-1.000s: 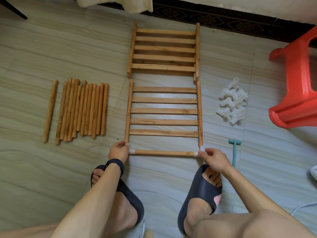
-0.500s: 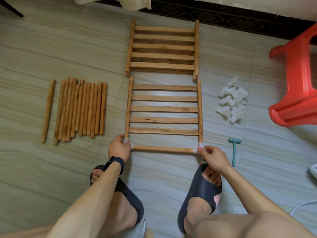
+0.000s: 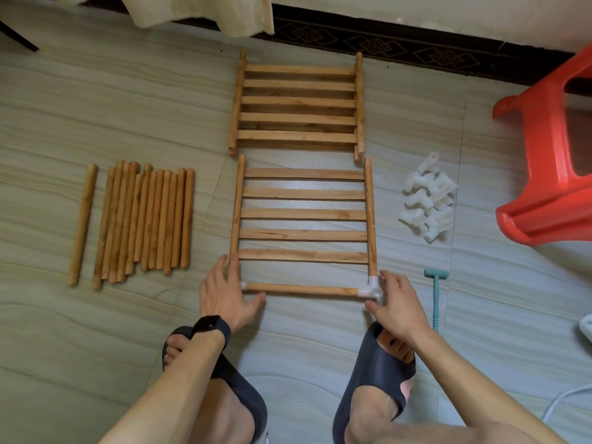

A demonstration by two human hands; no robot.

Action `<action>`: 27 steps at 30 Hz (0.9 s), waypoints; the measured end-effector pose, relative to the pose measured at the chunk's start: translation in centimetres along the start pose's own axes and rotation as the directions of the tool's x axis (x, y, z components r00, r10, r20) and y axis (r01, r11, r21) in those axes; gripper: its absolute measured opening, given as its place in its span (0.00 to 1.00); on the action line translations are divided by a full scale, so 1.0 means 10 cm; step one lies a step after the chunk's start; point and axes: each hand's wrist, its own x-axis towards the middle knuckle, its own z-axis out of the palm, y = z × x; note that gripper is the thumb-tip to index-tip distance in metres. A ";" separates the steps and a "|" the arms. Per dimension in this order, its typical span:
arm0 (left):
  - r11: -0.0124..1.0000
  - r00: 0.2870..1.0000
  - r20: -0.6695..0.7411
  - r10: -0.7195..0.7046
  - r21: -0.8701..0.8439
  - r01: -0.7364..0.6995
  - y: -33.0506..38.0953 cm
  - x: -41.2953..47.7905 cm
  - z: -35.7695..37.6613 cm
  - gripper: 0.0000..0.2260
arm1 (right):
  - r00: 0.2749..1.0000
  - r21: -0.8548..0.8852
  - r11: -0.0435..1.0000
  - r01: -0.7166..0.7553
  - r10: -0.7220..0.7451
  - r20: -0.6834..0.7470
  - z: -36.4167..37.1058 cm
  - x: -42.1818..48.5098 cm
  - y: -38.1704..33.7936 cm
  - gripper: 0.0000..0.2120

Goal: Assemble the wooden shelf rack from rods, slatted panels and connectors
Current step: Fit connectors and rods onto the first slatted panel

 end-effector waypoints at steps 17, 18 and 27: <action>0.738 0.930 0.223 0.292 0.566 -0.368 0.17 0.48 -0.13 0.46 | 0.952 -0.733 0.614 0.293 -0.260 0.162 0.13 0.31 -0.46 0.41; 0.737 0.930 0.228 0.288 0.567 -0.367 0.17 0.48 -0.13 0.47 | 0.955 -0.722 0.630 0.285 -0.251 0.157 0.13 0.31 -0.44 0.42; 0.730 0.937 0.219 0.273 0.586 -0.350 0.22 0.37 -0.28 0.42 | 0.930 -0.714 0.626 0.314 -0.353 0.100 -0.03 0.28 -0.44 0.43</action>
